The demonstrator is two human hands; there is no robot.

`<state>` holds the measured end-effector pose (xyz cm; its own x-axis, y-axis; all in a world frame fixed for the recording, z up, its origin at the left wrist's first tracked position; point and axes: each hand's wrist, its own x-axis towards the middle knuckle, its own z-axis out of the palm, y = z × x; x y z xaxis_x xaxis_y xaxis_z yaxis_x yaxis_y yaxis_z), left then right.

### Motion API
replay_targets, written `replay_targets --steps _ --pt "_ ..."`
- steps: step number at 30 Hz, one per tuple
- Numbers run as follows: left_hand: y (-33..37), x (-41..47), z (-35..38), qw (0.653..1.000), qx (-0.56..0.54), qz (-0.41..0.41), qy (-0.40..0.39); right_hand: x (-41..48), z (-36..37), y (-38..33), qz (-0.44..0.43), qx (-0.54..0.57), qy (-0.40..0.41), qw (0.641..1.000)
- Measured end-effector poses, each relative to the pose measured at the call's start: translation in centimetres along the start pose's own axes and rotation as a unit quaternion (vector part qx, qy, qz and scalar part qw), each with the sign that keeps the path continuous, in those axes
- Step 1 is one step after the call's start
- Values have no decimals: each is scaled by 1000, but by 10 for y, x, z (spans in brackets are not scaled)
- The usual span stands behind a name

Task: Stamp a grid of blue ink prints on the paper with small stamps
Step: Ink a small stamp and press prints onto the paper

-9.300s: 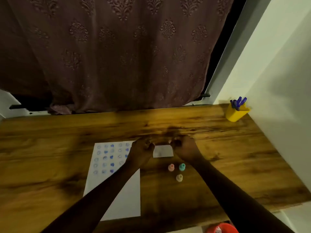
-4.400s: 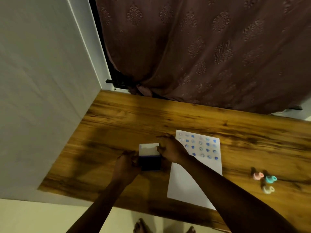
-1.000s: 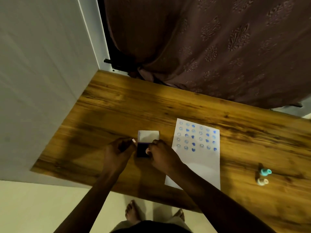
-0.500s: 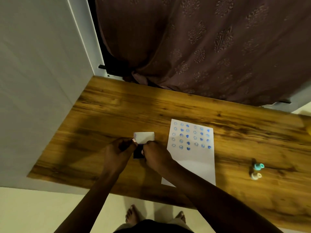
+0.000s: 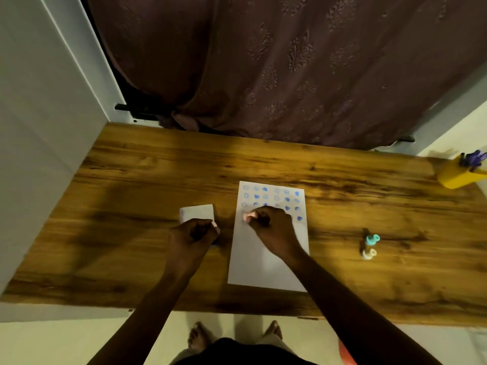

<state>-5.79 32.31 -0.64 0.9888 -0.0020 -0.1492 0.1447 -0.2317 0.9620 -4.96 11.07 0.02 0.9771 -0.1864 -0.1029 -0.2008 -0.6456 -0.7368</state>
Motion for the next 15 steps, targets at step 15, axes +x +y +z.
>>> replay_targets --steps 15 --pt "3 -1 65 997 40 -42 -45 12 -42 71 10 -213 -26 977"
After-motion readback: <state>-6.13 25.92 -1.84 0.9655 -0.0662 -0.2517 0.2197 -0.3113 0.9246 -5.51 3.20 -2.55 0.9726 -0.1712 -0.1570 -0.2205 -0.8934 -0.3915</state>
